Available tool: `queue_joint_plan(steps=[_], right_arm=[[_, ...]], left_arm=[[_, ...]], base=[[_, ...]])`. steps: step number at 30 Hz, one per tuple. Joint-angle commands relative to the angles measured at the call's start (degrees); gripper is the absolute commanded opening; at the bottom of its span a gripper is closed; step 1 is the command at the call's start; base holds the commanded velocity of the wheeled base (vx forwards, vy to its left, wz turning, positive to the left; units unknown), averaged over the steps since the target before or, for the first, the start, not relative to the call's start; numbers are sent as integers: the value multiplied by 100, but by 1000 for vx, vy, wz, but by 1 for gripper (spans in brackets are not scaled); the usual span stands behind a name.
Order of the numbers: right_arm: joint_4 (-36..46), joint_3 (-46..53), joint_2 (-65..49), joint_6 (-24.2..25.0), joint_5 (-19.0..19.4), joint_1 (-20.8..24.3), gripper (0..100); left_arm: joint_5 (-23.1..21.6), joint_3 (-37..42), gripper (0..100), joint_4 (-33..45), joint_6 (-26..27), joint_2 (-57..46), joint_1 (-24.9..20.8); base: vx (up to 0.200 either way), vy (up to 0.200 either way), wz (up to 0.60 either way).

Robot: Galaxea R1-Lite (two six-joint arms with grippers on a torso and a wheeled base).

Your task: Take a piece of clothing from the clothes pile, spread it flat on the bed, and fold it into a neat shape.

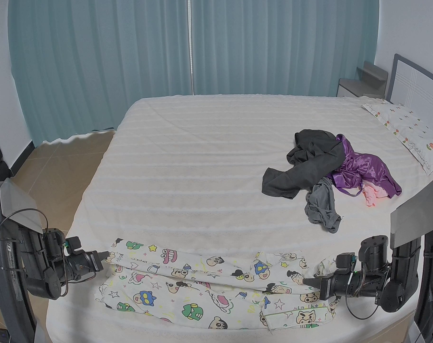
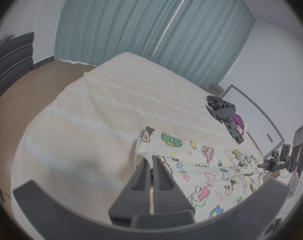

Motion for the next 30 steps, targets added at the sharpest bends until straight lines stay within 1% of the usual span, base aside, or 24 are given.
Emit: queue_joint_plan(steps=[1,6,7,8,9,13,17,21,23,24,26,28,30], right_arm=[[-100,150,83,-7,-10,-14,0],[-100,203,223,-122,-19,-5,0],[-100,229,355,-192,-28,-14,100],[-100,229,399,-192,-28,-14,100],[-100,229,408,-192,-28,-5,100],[-100,326,346,-183,-28,-40,100],[-100,432,92,-166,-28,-137,100],[-100,432,-374,28,-28,-444,100],[-100,432,-638,186,-1,-602,100],[-100,432,-656,195,-1,-611,100],[-100,432,-1007,520,16,-664,100],[-100,432,-1165,757,8,-638,100],[-100,432,-1218,854,-28,-629,100]], left_arm=[[-71,93,0,-100,71,154,57],[-80,102,0,-100,186,260,57],[-80,102,0,-100,273,347,57],[-80,119,0,-100,282,356,66],[-80,154,100,-100,282,356,66],[-89,225,100,-100,256,321,145],[-142,269,100,-100,168,286,444],[-520,286,100,-100,-122,136,874],[-704,277,100,-100,-544,-57,1059],[-722,277,100,-100,-588,-66,1076],[-889,207,100,-100,-1511,-382,1208],[-977,207,100,-100,-2126,-575,1235],[-1003,216,100,-100,-2539,-690,1243]], base=[[0,0,0],[0,0,0],[0,0,0],[0,0,0],[0,0,0],[0,0,0],[0,0,0],[0,0,0],[0,0,0],[0,0,0],[0,0,0],[0,0,0],[0,0,0]])
